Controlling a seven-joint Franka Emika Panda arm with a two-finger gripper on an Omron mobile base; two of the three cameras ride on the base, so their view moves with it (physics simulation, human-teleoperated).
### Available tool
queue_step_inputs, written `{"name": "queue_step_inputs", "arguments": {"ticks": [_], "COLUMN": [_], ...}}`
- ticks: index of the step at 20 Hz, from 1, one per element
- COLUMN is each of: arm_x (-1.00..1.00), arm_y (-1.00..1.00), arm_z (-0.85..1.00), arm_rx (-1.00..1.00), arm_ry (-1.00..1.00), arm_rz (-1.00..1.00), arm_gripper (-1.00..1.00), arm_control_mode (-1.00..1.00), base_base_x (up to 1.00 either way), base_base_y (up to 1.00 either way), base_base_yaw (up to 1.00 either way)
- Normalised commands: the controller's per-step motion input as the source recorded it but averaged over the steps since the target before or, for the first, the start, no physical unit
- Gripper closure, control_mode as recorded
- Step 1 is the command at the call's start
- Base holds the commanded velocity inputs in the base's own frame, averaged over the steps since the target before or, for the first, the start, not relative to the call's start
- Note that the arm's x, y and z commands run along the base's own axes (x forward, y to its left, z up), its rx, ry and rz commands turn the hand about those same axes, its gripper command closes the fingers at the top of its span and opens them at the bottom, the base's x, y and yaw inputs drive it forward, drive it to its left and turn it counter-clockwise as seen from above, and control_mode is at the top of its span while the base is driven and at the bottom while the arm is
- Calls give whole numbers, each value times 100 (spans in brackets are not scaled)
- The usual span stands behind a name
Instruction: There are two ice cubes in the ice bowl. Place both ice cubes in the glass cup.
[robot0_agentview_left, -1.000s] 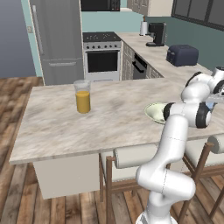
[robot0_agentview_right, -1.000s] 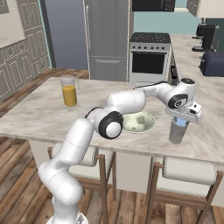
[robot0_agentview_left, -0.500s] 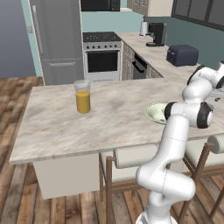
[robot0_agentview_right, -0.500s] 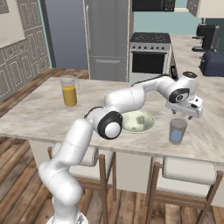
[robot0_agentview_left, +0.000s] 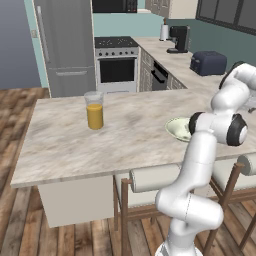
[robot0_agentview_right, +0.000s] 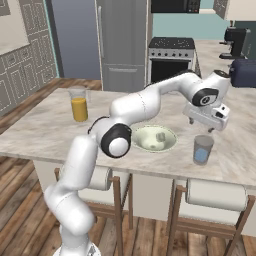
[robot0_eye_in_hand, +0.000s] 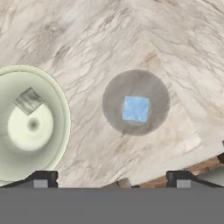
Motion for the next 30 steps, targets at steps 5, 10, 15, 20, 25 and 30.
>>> {"name": "queue_step_inputs", "arguments": {"ticks": [5,10,15,20,25,30], "arm_x": [-99,-25,11,53,54,45], "arm_y": [100,100,96,49,7,0], "arm_z": [-10,5,20,0,-10,-34], "arm_rx": [0,2,1,-1,-12,-19], "arm_ry": [0,-5,-20,-7,0,0], "arm_rz": [3,0,-2,0,0,0], "arm_gripper": [-100,-100,-100,-100,-100,-100], "arm_control_mode": [-100,-100,-100,-100,-100,-100], "base_base_x": [0,0,0,0,0,0], "base_base_y": [0,0,0,0,0,0], "base_base_yaw": [0,0,0,0,0,0]}}
